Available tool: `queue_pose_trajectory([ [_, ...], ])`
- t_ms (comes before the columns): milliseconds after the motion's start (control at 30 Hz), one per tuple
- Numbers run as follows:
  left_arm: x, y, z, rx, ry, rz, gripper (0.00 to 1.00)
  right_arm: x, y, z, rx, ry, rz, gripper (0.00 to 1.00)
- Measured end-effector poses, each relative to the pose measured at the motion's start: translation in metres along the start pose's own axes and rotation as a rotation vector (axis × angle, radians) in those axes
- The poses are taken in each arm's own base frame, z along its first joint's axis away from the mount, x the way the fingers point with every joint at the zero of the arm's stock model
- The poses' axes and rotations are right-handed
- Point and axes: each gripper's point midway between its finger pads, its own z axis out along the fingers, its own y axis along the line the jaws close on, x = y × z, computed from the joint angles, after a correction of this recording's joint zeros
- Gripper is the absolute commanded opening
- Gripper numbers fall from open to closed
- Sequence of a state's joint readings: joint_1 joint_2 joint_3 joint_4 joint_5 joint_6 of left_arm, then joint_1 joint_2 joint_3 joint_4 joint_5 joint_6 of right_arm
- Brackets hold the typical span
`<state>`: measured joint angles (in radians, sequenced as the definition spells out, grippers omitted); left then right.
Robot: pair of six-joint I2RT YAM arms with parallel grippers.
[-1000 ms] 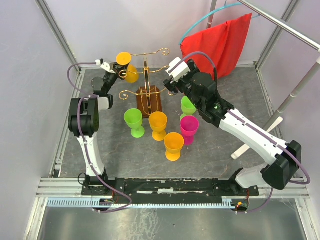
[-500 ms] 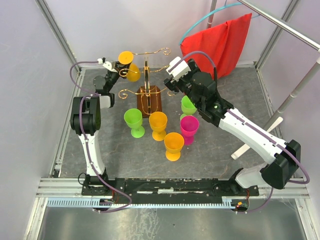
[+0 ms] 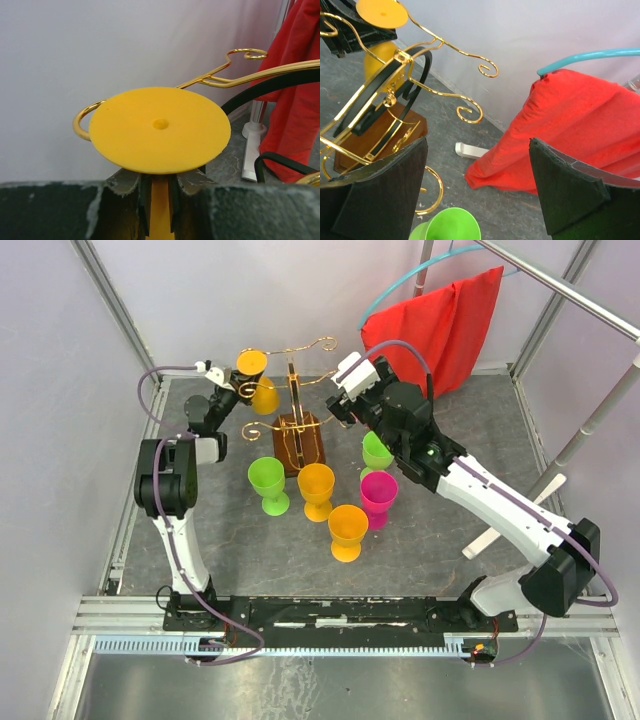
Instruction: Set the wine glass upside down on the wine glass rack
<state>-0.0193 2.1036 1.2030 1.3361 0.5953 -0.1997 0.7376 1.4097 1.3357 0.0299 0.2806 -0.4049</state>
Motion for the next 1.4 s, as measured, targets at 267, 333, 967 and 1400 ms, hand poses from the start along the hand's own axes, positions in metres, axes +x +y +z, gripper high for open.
queue_pose_trajectory([
  [267, -0.01, -0.007, -0.013, -0.008, 0.047, 0.028, 0.03, -0.021, 0.009, 0.01, -0.056, -0.054, 0.054, 0.91],
  [333, -0.013, -0.008, -0.015, -0.011, 0.051, 0.03, 0.03, -0.023, 0.011, 0.011, -0.066, -0.06, 0.061, 0.91],
  [967, -0.067, 0.002, -0.07, -0.092, 0.127, 0.103, 0.03, -0.08, 0.028, 0.03, -0.208, -0.154, 0.225, 1.0],
  [1400, -0.168, -0.042, -0.061, 0.092, 0.12, 0.24, 0.03, -0.148, 0.055, 0.044, -0.423, -0.292, 0.465, 0.94],
])
